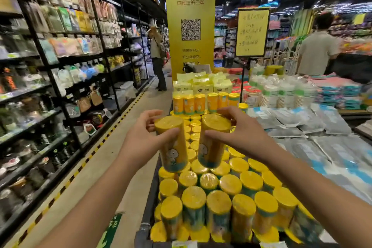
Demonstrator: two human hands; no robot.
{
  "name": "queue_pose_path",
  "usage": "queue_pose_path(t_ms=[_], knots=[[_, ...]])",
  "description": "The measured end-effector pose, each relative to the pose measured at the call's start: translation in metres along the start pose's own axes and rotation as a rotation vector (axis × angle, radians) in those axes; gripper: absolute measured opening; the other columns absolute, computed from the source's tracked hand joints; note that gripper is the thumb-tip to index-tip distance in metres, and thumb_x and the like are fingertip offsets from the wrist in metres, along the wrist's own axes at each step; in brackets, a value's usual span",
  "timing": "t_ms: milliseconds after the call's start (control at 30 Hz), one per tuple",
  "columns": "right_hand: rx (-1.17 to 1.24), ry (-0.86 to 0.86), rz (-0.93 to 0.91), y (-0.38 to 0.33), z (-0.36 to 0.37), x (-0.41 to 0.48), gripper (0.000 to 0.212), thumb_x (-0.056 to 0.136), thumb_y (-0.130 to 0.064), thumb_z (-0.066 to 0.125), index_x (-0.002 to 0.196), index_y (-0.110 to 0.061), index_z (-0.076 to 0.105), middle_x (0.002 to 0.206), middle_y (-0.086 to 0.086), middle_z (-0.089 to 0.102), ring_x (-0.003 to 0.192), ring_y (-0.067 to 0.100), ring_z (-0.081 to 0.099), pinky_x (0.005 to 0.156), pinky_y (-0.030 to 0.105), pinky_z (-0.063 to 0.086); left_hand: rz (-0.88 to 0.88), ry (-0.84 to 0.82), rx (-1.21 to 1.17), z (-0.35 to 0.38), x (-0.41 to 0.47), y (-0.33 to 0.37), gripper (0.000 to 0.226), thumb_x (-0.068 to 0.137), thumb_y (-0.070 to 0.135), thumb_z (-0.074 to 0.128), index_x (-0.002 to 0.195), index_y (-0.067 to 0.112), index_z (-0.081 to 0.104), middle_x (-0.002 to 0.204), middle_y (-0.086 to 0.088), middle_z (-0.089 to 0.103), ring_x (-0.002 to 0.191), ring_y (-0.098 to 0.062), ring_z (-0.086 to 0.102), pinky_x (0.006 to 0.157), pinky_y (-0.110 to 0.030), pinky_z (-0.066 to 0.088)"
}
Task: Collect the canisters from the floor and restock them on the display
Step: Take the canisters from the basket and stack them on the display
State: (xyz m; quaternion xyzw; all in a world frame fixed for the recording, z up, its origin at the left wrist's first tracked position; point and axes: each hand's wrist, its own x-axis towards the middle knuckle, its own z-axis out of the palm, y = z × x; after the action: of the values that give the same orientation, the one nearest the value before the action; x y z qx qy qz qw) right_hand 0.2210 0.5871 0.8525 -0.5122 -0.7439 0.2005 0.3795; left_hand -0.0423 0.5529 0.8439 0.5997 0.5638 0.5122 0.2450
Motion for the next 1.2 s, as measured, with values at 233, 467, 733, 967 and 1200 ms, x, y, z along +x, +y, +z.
queue_pose_path(t_ms=[233,467,733,967,1200], knots=[[0.036,-0.029,-0.078,0.075,-0.044,0.063,0.081,0.067,-0.064,0.081,0.136,-0.034,0.053,0.123,-0.019,0.057,0.113,0.003,0.053,0.08,0.012,0.039,-0.07,0.114,-0.012,0.078,0.054,0.012,0.068,0.073,0.041,0.087,0.132,0.031,0.055,0.118,0.019,0.062,0.108,-0.001,0.061,0.072,-0.012,0.049],[0.083,-0.03,-0.04,0.118,-0.051,0.117,0.075,0.069,-0.061,0.083,0.134,-0.036,0.053,0.121,-0.016,0.057,0.108,0.005,0.053,0.073,0.012,0.038,-0.096,0.109,-0.008,0.111,0.093,0.008,0.065,0.073,0.036,0.088,0.128,0.03,0.056,0.117,0.016,0.063,0.101,0.002,0.063,0.068,-0.011,0.053],[0.087,-0.031,0.0,0.135,-0.025,0.176,0.08,0.072,-0.057,0.084,0.139,-0.029,0.051,0.124,-0.014,0.053,0.11,0.008,0.049,0.085,0.025,0.04,-0.093,0.095,0.008,0.113,0.151,-0.025,0.07,0.073,0.038,0.088,0.133,0.028,0.054,0.12,0.015,0.063,0.106,-0.001,0.063,0.077,-0.018,0.054],[0.031,-0.056,0.019,0.139,0.023,0.24,0.081,0.07,-0.056,0.086,0.138,-0.029,0.052,0.129,-0.011,0.058,0.111,0.008,0.053,0.084,0.023,0.043,-0.155,0.04,0.035,0.1,0.228,-0.081,0.075,0.075,0.038,0.087,0.139,0.027,0.051,0.121,0.013,0.062,0.104,0.0,0.061,0.071,-0.014,0.051],[-0.02,-0.068,0.059,0.153,0.075,0.296,0.083,0.068,-0.055,0.088,0.139,-0.029,0.053,0.128,-0.012,0.057,0.111,0.006,0.052,0.09,0.025,0.044,-0.227,0.071,0.096,0.105,0.31,-0.139,0.079,0.073,0.033,0.09,0.141,0.019,0.052,0.119,0.006,0.061,0.103,-0.009,0.06,0.065,-0.013,0.046]])
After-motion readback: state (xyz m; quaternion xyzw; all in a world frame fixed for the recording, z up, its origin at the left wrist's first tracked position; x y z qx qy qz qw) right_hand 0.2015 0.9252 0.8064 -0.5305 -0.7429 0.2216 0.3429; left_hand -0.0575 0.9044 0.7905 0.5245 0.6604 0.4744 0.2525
